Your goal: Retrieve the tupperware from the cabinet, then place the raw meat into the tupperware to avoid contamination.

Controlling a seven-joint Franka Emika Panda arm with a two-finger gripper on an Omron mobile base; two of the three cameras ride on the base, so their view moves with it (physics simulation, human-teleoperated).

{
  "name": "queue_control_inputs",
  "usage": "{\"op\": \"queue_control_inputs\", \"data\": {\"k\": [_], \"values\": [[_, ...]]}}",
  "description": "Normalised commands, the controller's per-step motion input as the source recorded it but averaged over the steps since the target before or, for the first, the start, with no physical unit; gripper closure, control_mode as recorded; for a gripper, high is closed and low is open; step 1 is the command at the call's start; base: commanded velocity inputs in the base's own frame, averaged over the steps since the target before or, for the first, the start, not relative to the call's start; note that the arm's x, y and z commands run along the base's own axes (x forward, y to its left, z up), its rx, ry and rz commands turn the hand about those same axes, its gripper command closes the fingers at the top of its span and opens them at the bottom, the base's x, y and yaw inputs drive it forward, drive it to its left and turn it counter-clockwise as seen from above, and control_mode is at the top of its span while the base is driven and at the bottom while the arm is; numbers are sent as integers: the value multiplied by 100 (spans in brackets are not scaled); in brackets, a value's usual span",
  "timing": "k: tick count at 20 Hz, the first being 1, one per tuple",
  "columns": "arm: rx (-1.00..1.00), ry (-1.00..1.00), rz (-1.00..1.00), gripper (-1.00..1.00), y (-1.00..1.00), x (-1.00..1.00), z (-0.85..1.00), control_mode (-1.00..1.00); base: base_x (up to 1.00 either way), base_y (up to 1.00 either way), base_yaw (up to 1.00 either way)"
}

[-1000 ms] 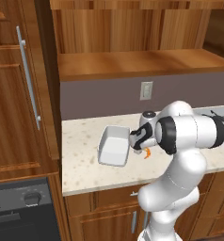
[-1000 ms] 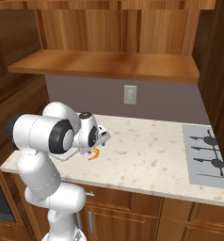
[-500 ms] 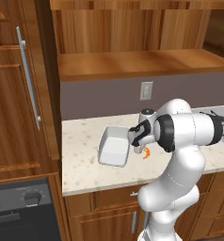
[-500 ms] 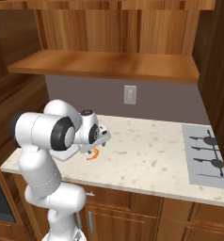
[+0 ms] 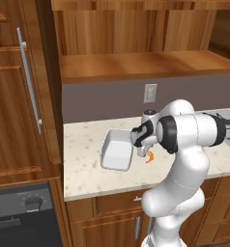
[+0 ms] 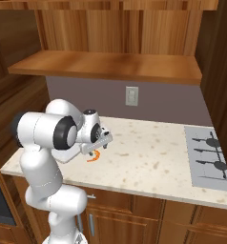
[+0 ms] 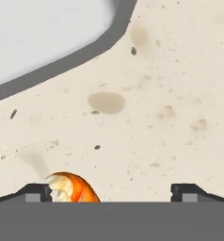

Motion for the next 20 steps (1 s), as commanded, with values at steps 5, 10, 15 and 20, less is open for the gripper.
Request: {"op": "queue_control_inputs", "data": {"k": [5,10,15,20], "values": [[0,0,0,-100,0,-8,-33,-100,0,0,0],[0,0,0,-100,0,-7,-39,-100,0,0,0],[0,0,0,100,0,-6,-40,-100,0,0,0],[0,0,0,100,0,-4,-35,-100,0,0,0]]}}
